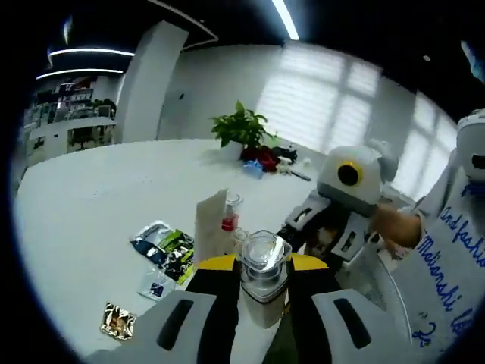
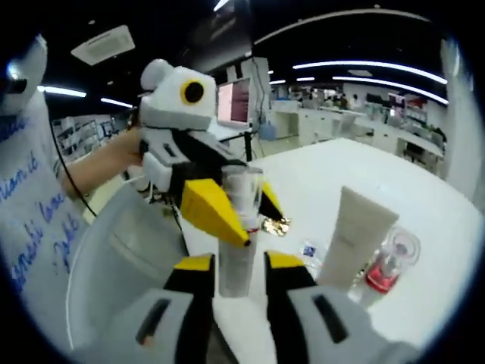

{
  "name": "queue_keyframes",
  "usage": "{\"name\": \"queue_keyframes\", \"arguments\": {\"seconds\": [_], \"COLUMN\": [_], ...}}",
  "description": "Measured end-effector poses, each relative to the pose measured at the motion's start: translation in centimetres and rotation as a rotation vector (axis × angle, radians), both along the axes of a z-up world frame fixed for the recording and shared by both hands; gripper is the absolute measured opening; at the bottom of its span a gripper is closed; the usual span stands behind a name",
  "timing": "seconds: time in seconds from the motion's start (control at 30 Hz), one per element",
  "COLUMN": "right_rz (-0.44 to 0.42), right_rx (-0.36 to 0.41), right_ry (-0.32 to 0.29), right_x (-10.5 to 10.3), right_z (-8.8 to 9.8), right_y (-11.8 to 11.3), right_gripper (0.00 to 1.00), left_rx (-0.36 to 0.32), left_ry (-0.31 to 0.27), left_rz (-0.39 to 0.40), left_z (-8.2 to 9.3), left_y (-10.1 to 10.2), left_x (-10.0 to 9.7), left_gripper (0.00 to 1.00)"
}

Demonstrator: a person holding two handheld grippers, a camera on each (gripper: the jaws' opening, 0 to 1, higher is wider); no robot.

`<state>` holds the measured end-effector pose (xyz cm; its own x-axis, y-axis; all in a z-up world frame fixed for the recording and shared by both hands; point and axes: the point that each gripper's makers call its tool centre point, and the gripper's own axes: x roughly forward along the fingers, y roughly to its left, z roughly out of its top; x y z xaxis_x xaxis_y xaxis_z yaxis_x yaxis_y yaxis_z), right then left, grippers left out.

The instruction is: Arrange the skincare products in the storage area until every visible bottle or jar stands upright without overlapping.

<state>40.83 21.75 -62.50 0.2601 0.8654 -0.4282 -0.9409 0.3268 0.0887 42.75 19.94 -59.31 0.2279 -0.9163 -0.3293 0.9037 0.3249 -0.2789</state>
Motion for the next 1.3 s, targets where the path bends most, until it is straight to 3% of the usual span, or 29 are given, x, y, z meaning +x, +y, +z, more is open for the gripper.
{"name": "queue_keyframes", "arguments": {"seconds": [0.13, 0.3, 0.43, 0.67, 0.77, 0.9, 1.13, 1.3], "right_rz": [0.081, 0.185, 0.258, 0.262, 0.23, 0.125, -0.045, -0.196], "right_rx": [0.044, 0.079, 0.092, 0.14, 0.141, 0.101, 0.039, -0.052], "right_ry": [0.052, 0.026, 0.005, 0.02, 0.024, 0.013, -0.011, -0.06], "right_x": [-0.8, -1.8, -3.1, -3.7, -3.4, -2.0, 0.1, 1.9], "right_z": [0.0, 0.3, 0.7, 1.1, 1.0, 0.6, 0.1, -0.5], "right_y": [0.3, 1.0, 1.2, 1.3, 1.2, 0.6, 0.1, -0.6], "right_gripper": [0.27, 0.27, 0.26, 0.23, 0.22, 0.22, 0.21, 0.21], "left_rx": [-0.015, -0.057, -0.083, -0.114, -0.118, -0.095, -0.062, -0.046], "left_ry": [-0.026, -0.112, -0.142, -0.147, -0.154, -0.168, -0.18, -0.151], "left_rz": [-0.102, -0.287, -0.402, -0.443, -0.432, -0.356, -0.141, 0.039], "left_z": [0.6, 1.6, 2.1, 2.5, 2.4, 2.0, 1.8, 1.3], "left_y": [0.0, -0.6, -1.0, -1.1, -1.3, -1.4, -1.7, -1.5], "left_x": [-0.9, -3.1, -4.9, -5.5, -5.3, -4.0, -1.2, 0.7], "left_gripper": [0.21, 0.21, 0.21, 0.21, 0.21, 0.21, 0.22, 0.24]}}
